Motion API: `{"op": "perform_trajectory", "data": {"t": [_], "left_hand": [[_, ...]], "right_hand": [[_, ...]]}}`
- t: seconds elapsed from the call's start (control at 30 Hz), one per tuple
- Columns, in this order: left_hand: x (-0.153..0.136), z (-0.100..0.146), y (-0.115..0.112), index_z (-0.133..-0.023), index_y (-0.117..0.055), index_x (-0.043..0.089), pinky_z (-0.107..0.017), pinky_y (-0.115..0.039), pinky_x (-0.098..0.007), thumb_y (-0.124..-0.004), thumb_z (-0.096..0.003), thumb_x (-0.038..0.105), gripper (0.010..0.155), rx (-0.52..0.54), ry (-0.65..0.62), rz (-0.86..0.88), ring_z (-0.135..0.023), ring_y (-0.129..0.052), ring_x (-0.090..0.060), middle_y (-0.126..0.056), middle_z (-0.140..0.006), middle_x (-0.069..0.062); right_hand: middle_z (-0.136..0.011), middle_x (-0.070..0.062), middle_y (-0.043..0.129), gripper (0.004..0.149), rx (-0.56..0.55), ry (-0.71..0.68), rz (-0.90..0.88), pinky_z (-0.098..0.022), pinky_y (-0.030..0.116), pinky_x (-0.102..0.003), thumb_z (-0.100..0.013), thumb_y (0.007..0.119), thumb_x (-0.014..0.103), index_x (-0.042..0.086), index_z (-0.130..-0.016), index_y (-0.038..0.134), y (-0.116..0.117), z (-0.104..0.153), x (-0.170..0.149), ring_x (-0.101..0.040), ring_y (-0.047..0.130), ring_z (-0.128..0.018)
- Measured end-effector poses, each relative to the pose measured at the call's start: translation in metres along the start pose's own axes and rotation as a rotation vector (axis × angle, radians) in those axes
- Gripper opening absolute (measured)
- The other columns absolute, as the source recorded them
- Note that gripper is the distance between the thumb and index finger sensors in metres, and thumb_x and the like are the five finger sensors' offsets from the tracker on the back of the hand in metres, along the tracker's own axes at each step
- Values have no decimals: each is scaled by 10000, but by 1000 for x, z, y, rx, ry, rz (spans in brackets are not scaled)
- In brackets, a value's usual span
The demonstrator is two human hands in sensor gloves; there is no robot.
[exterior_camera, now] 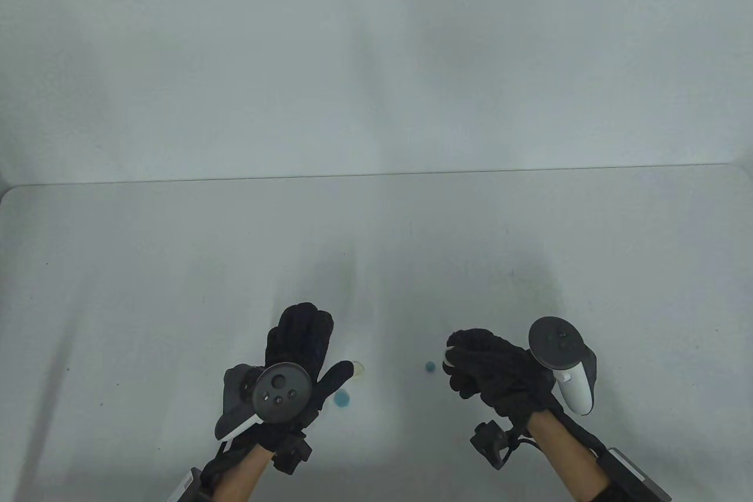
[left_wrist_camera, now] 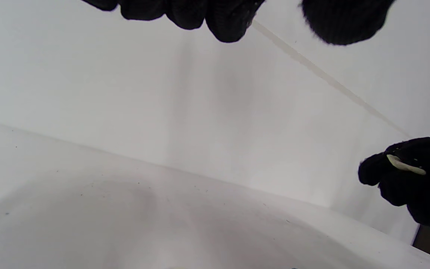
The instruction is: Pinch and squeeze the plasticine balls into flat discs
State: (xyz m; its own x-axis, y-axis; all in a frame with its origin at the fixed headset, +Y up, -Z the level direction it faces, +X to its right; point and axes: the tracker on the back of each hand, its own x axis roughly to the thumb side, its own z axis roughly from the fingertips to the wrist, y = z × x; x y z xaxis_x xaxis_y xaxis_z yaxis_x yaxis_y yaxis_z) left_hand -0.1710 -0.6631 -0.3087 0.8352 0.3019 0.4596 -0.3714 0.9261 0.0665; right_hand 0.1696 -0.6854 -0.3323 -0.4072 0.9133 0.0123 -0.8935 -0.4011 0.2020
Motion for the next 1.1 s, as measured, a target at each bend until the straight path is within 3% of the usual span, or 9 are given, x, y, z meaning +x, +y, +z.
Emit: {"op": "perform_trajectory", "data": {"t": [0.27, 0.57, 0.73, 0.87, 1.1], "left_hand": [[1, 0, 0, -1144, -432, 17, -724, -398, -663, -644, -540, 514, 811, 2, 0, 4, -1063, -357, -579, -331, -1163, -306], [0, 0, 1, -1143, -433, 16, -724, -398, -663, -645, -540, 514, 810, 4, 3, 9, -1064, -358, -577, -332, -1163, -307], [0, 0, 1, -1144, -432, 14, -723, -399, -664, -644, -540, 514, 811, -1, 8, 15, -1064, -358, -578, -333, -1163, -306], [-1, 0, 1, -1143, -433, 16, -723, -400, -663, -644, -540, 514, 810, 0, 10, 18, -1064, -360, -578, -334, -1162, -308], [-2, -1, 2, -1144, -431, 18, -724, -400, -662, -644, -540, 514, 810, 5, 15, 25, -1064, -359, -577, -334, -1162, -306]], "right_hand": [[-676, -105, 977, 424, -49, -16, 163, -283, 947, -249, -555, 772, 330, 75, -894, 789, 9, -19, 20, -196, 1035, -442], [-748, -177, 957, 416, 93, 18, 185, -349, 946, -322, -582, 730, 239, 26, -935, 780, 29, -53, 35, -292, 1032, -524], [-804, -154, 932, 404, 97, 22, 368, -357, 944, -318, -566, 765, 296, 117, -922, 834, 54, -73, 39, -289, 1016, -593], [-727, -153, 969, 414, 82, 39, 381, -329, 959, -273, -556, 778, 264, 67, -917, 824, 76, -89, 32, -254, 1039, -509], [-724, -154, 982, 407, 102, 62, 528, -319, 973, -240, -545, 792, 252, 54, -899, 827, 105, -107, 21, -250, 1054, -506]]}}
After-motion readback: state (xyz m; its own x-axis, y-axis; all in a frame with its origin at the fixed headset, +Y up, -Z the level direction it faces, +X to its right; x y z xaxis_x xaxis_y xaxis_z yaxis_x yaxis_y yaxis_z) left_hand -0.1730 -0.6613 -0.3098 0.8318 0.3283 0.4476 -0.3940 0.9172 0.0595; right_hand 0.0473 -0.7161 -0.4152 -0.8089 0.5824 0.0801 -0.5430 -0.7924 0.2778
